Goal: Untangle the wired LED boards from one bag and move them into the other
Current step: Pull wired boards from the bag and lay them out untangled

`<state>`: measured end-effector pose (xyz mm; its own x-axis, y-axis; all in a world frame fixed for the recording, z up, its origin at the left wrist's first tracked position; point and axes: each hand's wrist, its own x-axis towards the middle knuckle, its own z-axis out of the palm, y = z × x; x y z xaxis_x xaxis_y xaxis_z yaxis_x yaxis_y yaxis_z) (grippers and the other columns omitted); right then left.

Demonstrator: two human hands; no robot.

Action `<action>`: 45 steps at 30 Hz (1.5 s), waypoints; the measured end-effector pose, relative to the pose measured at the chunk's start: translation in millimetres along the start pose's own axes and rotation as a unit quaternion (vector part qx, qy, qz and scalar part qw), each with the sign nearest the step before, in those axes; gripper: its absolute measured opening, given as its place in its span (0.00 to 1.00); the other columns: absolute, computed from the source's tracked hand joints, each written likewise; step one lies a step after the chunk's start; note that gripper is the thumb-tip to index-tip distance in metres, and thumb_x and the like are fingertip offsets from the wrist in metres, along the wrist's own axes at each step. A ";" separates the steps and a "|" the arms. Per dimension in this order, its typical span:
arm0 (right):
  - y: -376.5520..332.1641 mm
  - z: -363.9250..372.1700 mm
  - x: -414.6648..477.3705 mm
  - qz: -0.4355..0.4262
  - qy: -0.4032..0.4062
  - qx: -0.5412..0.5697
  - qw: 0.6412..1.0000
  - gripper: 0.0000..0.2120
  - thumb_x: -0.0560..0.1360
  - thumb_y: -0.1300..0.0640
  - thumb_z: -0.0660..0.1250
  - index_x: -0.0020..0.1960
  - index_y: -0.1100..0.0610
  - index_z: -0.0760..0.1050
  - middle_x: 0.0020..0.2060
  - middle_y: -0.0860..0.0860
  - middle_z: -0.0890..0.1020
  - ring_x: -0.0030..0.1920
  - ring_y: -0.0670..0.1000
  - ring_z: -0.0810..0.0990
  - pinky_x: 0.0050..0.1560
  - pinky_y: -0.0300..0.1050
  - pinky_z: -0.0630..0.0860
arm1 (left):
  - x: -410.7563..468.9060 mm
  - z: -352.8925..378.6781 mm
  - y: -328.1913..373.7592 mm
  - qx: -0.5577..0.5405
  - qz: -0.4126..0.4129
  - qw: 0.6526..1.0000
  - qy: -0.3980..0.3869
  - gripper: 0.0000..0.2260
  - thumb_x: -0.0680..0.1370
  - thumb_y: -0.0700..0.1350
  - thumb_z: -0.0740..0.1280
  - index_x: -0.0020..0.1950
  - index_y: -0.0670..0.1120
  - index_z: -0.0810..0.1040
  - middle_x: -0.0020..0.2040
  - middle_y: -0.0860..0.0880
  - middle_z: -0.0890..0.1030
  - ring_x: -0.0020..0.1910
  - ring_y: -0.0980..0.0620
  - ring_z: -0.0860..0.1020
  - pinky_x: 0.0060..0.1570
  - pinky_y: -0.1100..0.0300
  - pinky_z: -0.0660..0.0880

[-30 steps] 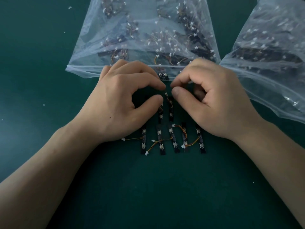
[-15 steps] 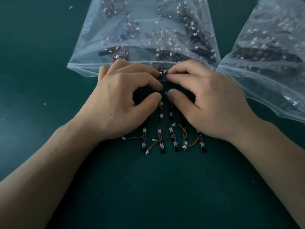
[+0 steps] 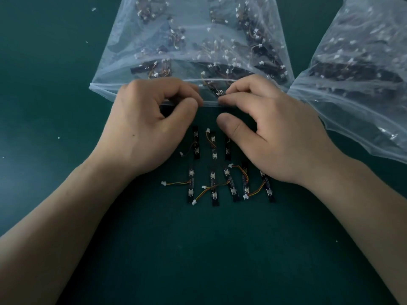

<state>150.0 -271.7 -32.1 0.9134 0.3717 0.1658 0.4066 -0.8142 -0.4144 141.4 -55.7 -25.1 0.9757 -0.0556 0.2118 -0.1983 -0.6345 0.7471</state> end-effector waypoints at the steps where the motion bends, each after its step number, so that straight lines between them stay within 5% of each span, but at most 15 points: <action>1: -0.4 -0.6 0.5 -0.001 -0.002 0.003 1.000 0.24 0.83 0.36 0.56 0.71 0.45 0.77 0.65 0.38 0.74 0.53 0.45 0.80 0.46 0.46 0.76 | -0.1 0.5 0.7 0.004 0.000 1.000 -0.007 0.08 0.79 0.45 0.68 0.50 0.53 0.87 0.54 0.63 0.85 0.58 0.70 0.79 0.58 0.73 0.73; 8: -2.9 -1.8 2.5 -0.023 -0.030 -0.058 0.998 0.24 0.85 0.37 0.52 0.71 0.45 0.77 0.64 0.41 0.72 0.45 0.46 0.77 0.34 0.40 0.67 | -0.7 1.3 3.8 0.055 0.040 0.996 -0.053 0.09 0.78 0.47 0.68 0.51 0.55 0.87 0.58 0.61 0.84 0.65 0.67 0.76 0.66 0.72 0.66; 15: -0.3 0.7 1.9 -0.017 0.005 -0.011 1.000 0.19 0.85 0.43 0.56 0.65 0.50 0.80 0.61 0.41 0.75 0.47 0.46 0.79 0.41 0.48 0.77 | -1.5 2.1 2.6 0.056 0.069 0.994 -0.058 0.08 0.79 0.44 0.69 0.52 0.50 0.88 0.55 0.62 0.82 0.60 0.81 0.70 0.69 0.72 0.63; 23: 7.0 1.8 0.1 -0.017 0.061 0.099 0.993 0.14 0.85 0.51 0.62 0.63 0.52 0.84 0.55 0.42 0.81 0.49 0.45 0.80 0.45 0.51 0.79 | -1.7 0.5 2.1 0.072 0.046 0.994 -0.071 0.10 0.79 0.48 0.68 0.57 0.54 0.86 0.68 0.56 0.80 0.71 0.61 0.73 0.69 0.74 0.61; 28: 10.3 2.3 1.0 -0.018 0.104 0.144 0.984 0.08 0.81 0.57 0.70 0.56 0.56 0.86 0.50 0.45 0.84 0.43 0.36 0.79 0.43 0.29 0.72 | -1.6 0.0 1.7 0.077 0.046 0.993 -0.082 0.12 0.78 0.49 0.68 0.59 0.54 0.86 0.69 0.55 0.79 0.70 0.62 0.72 0.68 0.77 0.59; 31: 13.0 2.3 0.4 -0.014 0.127 0.145 0.981 0.04 0.79 0.59 0.73 0.52 0.56 0.87 0.46 0.45 0.83 0.39 0.31 0.76 0.42 0.24 0.68 | -1.1 -0.1 2.4 0.080 0.048 0.992 -0.088 0.13 0.78 0.50 0.67 0.60 0.54 0.85 0.70 0.57 0.79 0.70 0.61 0.73 0.70 0.72 0.61; 36: 13.0 1.6 0.2 -0.022 0.123 0.149 0.981 0.03 0.77 0.61 0.75 0.50 0.55 0.86 0.45 0.45 0.84 0.38 0.32 0.77 0.41 0.24 0.67 | -0.6 -0.5 3.8 0.101 0.065 0.987 -0.105 0.18 0.79 0.53 0.66 0.68 0.55 0.81 0.71 0.61 0.77 0.70 0.55 0.74 0.75 0.51 0.66; 45: 11.9 1.5 0.2 -0.010 0.134 0.140 0.981 0.04 0.76 0.62 0.75 0.49 0.54 0.87 0.42 0.42 0.82 0.37 0.32 0.77 0.41 0.25 0.67 | 1.4 1.3 3.4 0.125 0.059 0.983 -0.123 0.20 0.79 0.56 0.65 0.70 0.56 0.79 0.67 0.59 0.78 0.67 0.49 0.74 0.72 0.44 0.66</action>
<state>155.0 -280.6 -38.4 0.8926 0.2249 0.3909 0.4379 -0.6393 -0.6321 142.2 -58.9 -23.1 0.9461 -0.3059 0.1063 -0.3130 -0.7797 0.5424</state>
